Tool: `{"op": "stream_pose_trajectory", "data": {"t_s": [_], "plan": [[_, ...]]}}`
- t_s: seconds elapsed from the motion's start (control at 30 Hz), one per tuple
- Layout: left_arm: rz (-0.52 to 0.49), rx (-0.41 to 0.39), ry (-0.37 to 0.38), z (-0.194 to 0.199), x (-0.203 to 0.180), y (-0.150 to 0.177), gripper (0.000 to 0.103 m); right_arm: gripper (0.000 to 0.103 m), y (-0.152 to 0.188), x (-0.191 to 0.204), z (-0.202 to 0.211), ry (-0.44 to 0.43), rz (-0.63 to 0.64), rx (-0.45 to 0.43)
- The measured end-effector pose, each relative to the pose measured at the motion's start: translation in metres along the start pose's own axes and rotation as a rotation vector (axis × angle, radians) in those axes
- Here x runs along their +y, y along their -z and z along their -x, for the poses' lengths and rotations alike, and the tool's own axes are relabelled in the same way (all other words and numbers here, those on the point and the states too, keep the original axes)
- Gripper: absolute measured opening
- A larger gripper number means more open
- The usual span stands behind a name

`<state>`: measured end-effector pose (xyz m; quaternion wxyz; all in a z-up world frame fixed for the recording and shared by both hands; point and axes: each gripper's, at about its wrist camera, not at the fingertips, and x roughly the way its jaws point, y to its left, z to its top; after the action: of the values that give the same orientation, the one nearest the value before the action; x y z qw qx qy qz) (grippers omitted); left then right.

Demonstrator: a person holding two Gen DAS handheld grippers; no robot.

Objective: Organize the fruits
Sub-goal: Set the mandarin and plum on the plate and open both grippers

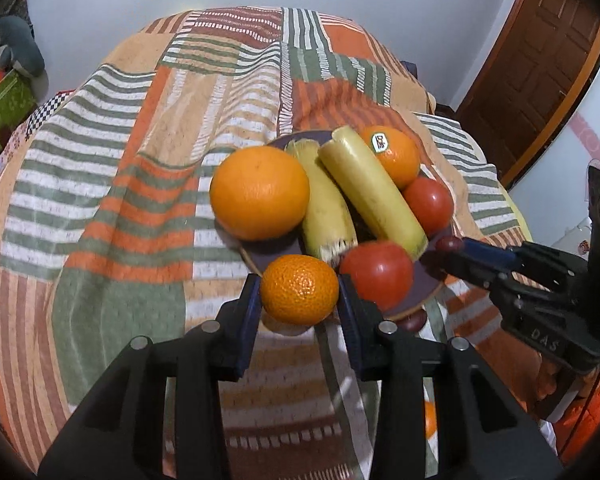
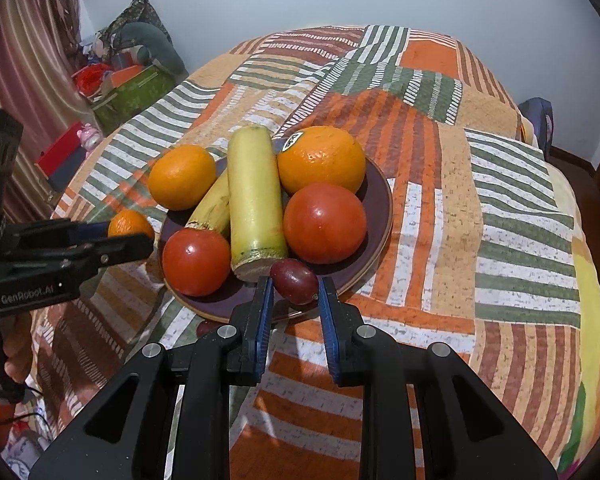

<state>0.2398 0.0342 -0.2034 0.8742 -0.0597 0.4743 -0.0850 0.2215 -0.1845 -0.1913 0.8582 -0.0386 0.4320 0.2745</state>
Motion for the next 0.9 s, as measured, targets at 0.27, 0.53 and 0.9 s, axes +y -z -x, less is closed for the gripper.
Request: {"op": "stream_pose_trajectory", "data": {"t_s": [0.27, 0.53, 0.9], "plan": [[0.001, 0.017, 0.000, -0.018, 0.002, -0.009, 0.037, 0.021, -0.002, -0.003, -0.004, 0.006, 0.000, 0.000], [0.015, 0.037, 0.002, -0.026, 0.004, -0.008, 0.043, 0.039, -0.003, -0.002, -0.005, 0.009, -0.002, 0.003], [0.022, 0.013, -0.006, -0.009, 0.008, -0.004, 0.044, 0.040, 0.002, 0.000, 0.004, -0.008, -0.025, 0.005]]}}
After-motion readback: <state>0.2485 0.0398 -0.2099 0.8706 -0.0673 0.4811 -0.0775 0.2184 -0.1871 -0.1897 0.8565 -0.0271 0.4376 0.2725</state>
